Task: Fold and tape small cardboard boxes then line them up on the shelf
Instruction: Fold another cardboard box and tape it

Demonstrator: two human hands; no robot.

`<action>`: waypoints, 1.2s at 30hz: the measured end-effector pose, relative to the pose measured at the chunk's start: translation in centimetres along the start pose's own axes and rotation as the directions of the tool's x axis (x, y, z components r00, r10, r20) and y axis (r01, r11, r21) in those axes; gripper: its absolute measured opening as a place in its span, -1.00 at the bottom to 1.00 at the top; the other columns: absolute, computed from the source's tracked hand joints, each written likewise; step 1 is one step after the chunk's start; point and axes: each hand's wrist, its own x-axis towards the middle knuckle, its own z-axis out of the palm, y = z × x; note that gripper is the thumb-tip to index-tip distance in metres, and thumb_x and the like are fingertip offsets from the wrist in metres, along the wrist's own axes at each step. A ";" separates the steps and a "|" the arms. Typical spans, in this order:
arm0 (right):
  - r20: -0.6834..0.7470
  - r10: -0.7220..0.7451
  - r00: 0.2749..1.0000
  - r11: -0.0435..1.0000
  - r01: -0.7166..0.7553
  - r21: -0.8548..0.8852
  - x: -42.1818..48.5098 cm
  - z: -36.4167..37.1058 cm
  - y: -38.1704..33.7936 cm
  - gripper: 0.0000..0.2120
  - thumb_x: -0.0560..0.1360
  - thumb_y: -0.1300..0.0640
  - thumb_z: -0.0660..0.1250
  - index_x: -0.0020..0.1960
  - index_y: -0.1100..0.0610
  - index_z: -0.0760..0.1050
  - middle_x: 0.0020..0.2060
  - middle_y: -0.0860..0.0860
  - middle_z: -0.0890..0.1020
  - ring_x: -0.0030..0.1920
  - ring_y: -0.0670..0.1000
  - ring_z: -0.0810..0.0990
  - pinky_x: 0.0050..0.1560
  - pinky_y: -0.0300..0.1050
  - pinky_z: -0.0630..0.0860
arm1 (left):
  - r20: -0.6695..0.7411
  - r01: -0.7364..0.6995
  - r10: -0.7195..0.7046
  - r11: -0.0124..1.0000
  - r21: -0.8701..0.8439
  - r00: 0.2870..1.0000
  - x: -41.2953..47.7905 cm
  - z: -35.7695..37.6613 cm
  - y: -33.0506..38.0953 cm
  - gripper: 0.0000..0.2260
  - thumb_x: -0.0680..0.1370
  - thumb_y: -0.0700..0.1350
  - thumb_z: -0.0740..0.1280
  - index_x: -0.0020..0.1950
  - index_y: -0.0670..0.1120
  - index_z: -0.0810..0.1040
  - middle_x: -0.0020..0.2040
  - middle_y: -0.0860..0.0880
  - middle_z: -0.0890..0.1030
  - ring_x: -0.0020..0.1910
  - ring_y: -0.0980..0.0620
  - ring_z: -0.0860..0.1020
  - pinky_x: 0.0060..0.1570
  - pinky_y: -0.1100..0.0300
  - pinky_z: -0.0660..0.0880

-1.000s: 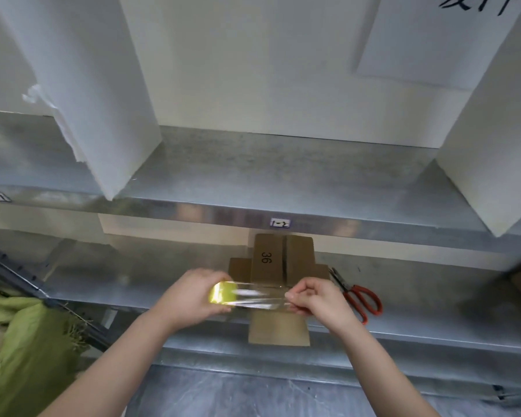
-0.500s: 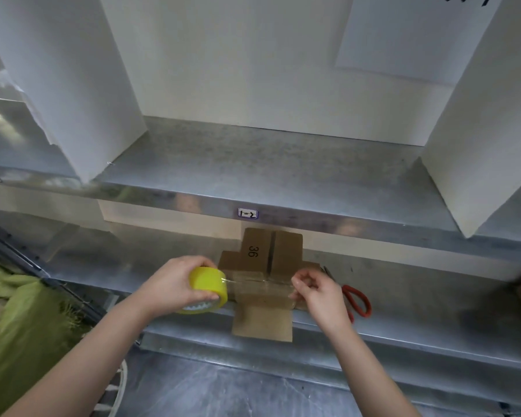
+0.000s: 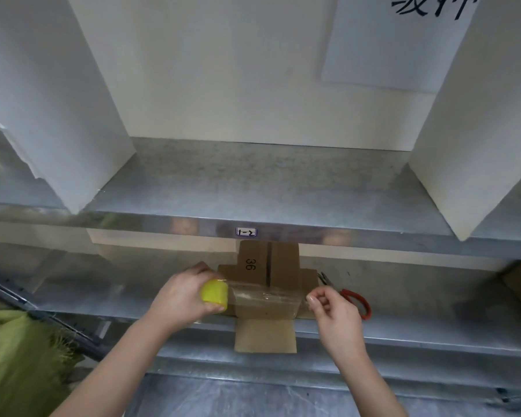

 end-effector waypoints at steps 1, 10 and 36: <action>0.013 0.039 0.999 0.999 -0.039 0.005 0.5 -0.1 0.2 -0.86 0.55 0.11 0.35 -0.15 -0.09 0.50 -0.33 -0.17 0.58 -0.25 -0.18 0.55 -0.24 -0.20 0.47 | 0.002 0.020 -0.020 0.999 -0.044 1.000 0.1 -0.1 0.1 -0.45 0.24 0.21 0.56 0.17 0.14 0.50 0.06 0.19 0.50 0.02 0.11 0.52 -0.07 0.25 0.38; 0.174 0.173 0.969 0.984 -0.178 0.009 4.2 0.6 2.3 -0.87 0.53 0.07 0.37 -0.19 -0.04 0.51 -0.29 -0.12 0.64 -0.22 -0.13 0.58 -0.30 -0.36 0.34 | 0.126 0.058 -0.032 0.976 -0.208 0.991 0.7 0.0 -1.0 -0.55 0.37 0.11 0.53 0.22 0.14 0.53 0.16 0.17 0.57 0.12 0.15 0.51 0.05 0.29 0.37; 0.453 0.494 0.742 0.391 -0.655 0.647 4.8 5.7 3.8 -0.88 0.56 0.24 0.34 0.06 0.16 0.42 0.05 0.17 0.56 0.12 0.17 0.58 0.16 0.14 0.57 | 0.167 -0.013 0.006 0.999 0.044 0.986 3.2 3.7 -1.7 -0.49 0.50 0.09 0.39 0.38 0.42 0.30 0.01 0.15 0.38 0.02 0.11 0.42 -0.07 0.26 0.30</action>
